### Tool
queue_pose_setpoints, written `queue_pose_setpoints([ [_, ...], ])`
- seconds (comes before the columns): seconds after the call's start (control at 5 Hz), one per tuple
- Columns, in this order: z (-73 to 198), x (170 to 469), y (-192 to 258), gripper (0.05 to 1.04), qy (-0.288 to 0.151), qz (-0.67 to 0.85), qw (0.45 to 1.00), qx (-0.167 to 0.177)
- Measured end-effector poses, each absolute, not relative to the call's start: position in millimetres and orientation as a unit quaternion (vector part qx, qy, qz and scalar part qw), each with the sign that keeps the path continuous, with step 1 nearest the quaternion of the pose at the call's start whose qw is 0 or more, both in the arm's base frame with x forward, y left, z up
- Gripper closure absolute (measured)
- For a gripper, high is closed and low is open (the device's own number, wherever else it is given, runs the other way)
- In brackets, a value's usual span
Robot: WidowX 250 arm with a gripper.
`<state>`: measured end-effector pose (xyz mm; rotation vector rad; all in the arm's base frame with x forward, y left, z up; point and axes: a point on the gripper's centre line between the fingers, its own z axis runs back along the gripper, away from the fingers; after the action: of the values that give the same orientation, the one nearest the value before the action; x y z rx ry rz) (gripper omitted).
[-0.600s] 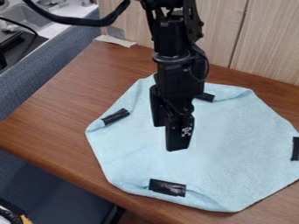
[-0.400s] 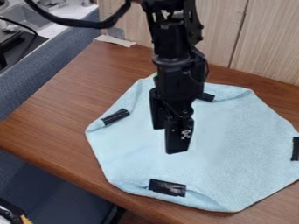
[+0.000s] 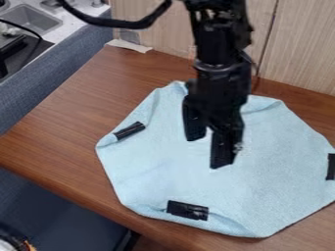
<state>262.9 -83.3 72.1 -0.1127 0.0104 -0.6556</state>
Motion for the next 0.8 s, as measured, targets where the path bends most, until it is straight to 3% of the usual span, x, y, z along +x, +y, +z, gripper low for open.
queue_pose_setpoints([
  [0.2, 67, 279, -91, 0.083, -0.024, -0.307, 0.951, -0.022],
  [0.4, 52, 292, -97, 0.083, -0.028, -0.293, 0.956, -0.012],
  [0.8, 15, 311, -101, 0.083, -0.028, -0.283, 0.958, -0.043],
])
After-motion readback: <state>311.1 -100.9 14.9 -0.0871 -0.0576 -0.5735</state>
